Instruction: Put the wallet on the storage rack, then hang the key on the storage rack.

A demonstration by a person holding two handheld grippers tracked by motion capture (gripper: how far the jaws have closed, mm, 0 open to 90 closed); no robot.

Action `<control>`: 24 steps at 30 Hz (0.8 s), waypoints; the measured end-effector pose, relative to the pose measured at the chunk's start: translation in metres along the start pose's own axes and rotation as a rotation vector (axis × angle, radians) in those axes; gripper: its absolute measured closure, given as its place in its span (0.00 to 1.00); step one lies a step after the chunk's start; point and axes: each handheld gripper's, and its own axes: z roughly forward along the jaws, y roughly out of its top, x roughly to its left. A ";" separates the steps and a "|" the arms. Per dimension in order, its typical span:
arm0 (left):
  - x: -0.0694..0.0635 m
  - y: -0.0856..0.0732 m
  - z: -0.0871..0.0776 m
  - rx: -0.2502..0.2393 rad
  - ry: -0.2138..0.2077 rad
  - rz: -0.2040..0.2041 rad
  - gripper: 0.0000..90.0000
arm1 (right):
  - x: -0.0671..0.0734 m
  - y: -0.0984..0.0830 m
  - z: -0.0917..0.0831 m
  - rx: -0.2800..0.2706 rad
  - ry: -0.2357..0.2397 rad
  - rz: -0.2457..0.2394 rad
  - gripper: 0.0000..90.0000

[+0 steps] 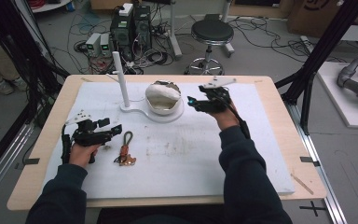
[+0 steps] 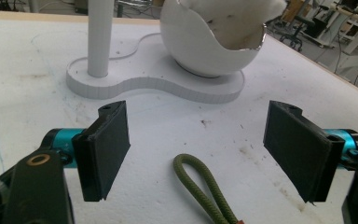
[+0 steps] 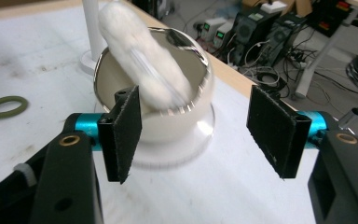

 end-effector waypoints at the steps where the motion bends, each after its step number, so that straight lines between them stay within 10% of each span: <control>1: -0.001 0.000 0.000 -0.004 0.002 0.007 0.25 | -0.002 -0.007 -0.008 0.012 -0.004 0.014 0.38; 14: -0.010 0.000 -0.004 -0.024 0.061 0.063 0.22 | -0.014 -0.109 -0.075 0.048 -0.086 0.199 0.25; 24: -0.018 -0.003 -0.002 0.002 0.078 0.075 0.22 | -0.019 -0.121 -0.082 0.044 -0.116 0.222 0.25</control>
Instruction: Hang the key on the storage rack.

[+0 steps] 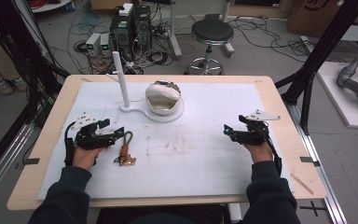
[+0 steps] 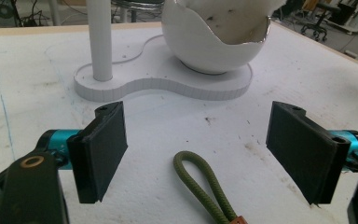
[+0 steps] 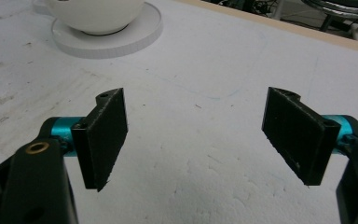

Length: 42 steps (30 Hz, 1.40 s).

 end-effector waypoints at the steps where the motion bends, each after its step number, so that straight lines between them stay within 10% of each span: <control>1: 0.000 0.000 0.000 0.000 0.001 -0.001 0.22 | -0.001 0.000 -0.001 0.001 -0.005 0.001 0.25; 12: -0.007 -0.002 0.004 0.055 -0.023 -0.003 0.22 | 0.000 -0.006 0.002 0.026 -0.014 -0.001 0.25; 18: -0.016 -0.007 0.013 0.164 0.003 0.014 0.23 | -0.001 -0.007 0.002 0.026 -0.027 -0.012 0.27; 35: -0.032 -0.018 0.025 0.343 0.059 0.009 0.52 | -0.005 -0.015 -0.003 0.042 -0.034 -0.024 0.28; 42: -0.042 -0.019 0.023 0.418 0.136 0.097 0.54 | -0.005 -0.016 -0.004 0.044 -0.035 -0.021 0.28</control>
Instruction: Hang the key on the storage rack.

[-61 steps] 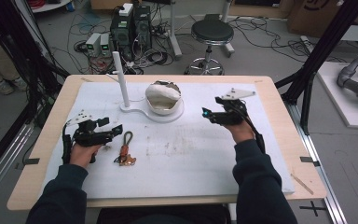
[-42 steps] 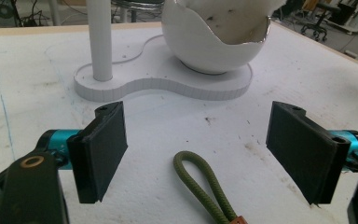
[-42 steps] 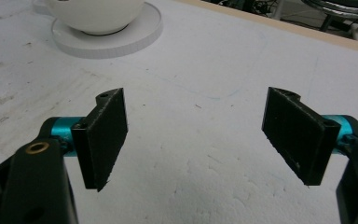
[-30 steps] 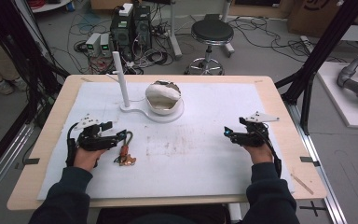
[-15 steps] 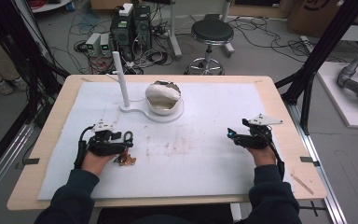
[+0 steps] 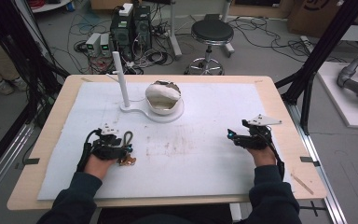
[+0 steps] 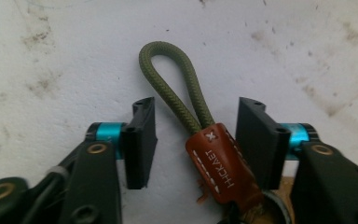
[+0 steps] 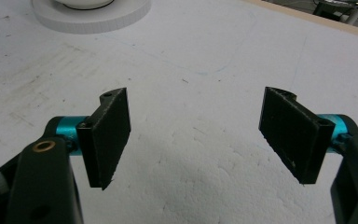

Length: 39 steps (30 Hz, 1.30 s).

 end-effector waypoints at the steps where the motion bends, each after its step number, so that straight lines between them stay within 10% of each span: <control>1: 0.000 0.001 -0.001 0.012 0.014 0.031 0.61 | 0.000 0.000 0.000 0.000 0.000 0.001 0.28; 11: 0.013 0.005 0.006 -0.098 -0.044 0.062 0.81 | 0.001 0.000 0.001 0.008 0.002 -0.008 0.28; 17: 0.004 0.005 0.007 -0.034 0.027 0.044 0.53 | 0.001 0.000 0.001 0.011 0.004 -0.003 0.28; 28: 0.003 0.004 0.002 0.001 -0.010 0.024 0.77 | 0.000 -0.001 0.001 0.010 0.001 -0.005 0.28; 39: 0.021 0.008 -0.014 -0.194 -0.088 -0.099 0.80 | -0.002 -0.002 -0.001 0.000 0.001 0.009 0.28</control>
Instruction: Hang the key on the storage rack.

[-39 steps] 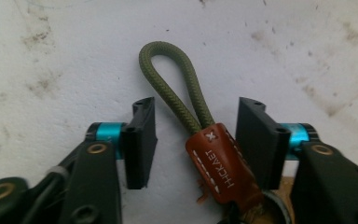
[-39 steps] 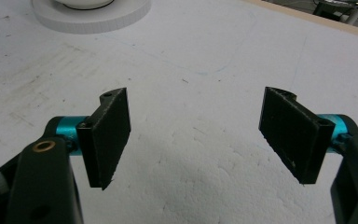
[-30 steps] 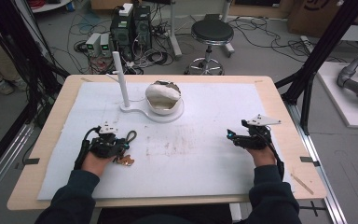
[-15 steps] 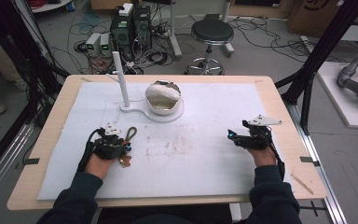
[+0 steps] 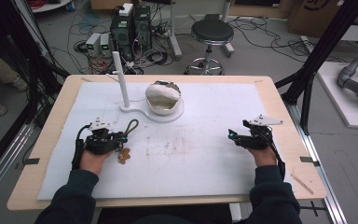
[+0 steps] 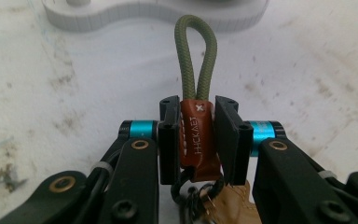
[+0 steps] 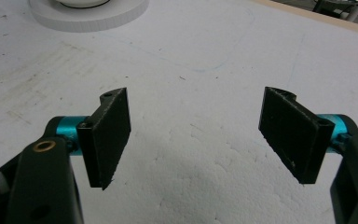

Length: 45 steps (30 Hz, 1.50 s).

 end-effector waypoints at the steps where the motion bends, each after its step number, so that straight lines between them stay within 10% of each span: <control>1: 0.001 0.001 -0.002 -0.018 -0.008 -0.010 0.80 | 0.000 0.000 0.000 -0.003 -0.003 -0.002 0.28; 19: 0.008 0.024 -0.040 -0.280 -0.056 0.009 0.80 | -0.003 0.000 -0.003 -0.025 0.005 0.015 0.28; 45: 0.026 0.091 -0.060 -0.435 -0.012 0.002 0.80 | -0.006 -0.001 -0.009 -0.067 0.005 0.029 0.28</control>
